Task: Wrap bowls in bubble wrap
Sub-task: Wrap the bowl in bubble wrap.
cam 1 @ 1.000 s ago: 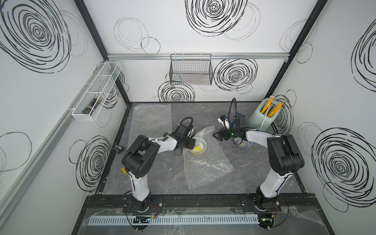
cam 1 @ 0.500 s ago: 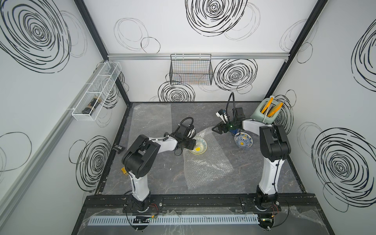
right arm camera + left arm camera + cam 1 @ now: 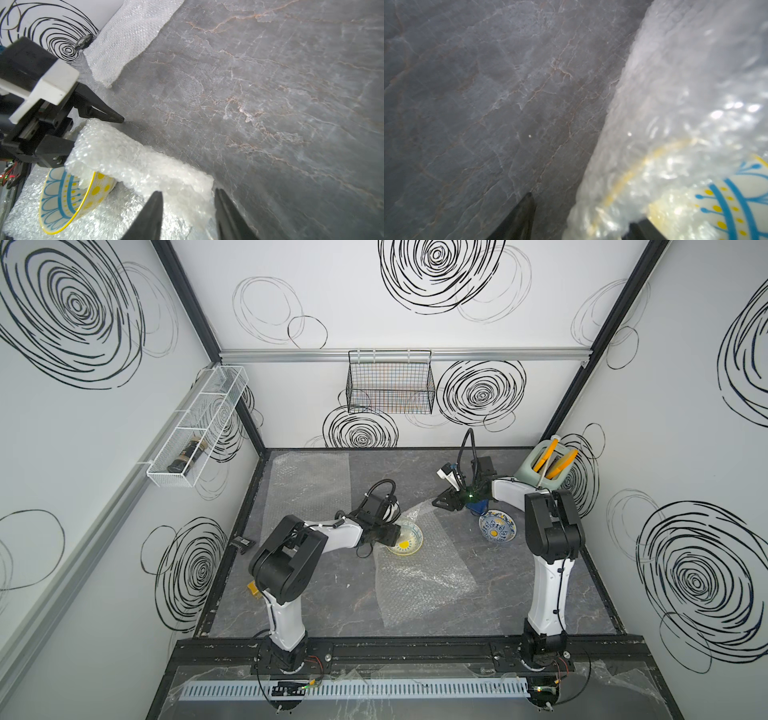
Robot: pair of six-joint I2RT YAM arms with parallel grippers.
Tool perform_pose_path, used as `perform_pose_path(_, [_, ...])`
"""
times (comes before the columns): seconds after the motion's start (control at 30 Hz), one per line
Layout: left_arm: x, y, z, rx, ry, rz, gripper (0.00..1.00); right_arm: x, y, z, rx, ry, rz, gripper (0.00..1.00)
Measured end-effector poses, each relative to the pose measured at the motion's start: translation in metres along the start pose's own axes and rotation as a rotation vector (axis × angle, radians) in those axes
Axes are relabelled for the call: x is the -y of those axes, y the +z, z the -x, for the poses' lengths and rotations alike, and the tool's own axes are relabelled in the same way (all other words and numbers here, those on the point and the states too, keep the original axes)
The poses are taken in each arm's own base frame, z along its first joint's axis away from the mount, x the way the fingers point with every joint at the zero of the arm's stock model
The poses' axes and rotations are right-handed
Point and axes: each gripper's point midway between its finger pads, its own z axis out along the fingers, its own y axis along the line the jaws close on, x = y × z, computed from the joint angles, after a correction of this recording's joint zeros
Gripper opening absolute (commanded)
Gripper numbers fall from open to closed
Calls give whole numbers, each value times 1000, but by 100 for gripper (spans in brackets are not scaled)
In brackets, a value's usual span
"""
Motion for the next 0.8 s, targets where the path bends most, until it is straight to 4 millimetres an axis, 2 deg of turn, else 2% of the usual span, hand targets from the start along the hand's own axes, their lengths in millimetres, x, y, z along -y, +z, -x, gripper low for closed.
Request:
perform_pose_path(0.17, [1, 0, -1, -1, 4, 1, 64, -8, 2, -1, 8, 15, 36, 14])
perform_pose_path(0.33, [2, 0, 0, 0, 7, 9, 63, -24, 4, -15, -10, 67, 49, 7])
perform_pose_path(0.43, [2, 0, -1, 1, 5, 11, 61, -46, 1, -15, -8, 102, 50, 0])
perform_pose_path(0.63, [3, -1, -3, 3, -5, 10, 58, -105, -15, -4, 63, 150, 81, 0])
perform_pose_path(0.8, [5, -3, -6, 1, -21, 6, 55, -144, -8, 8, 75, 155, 125, 0])
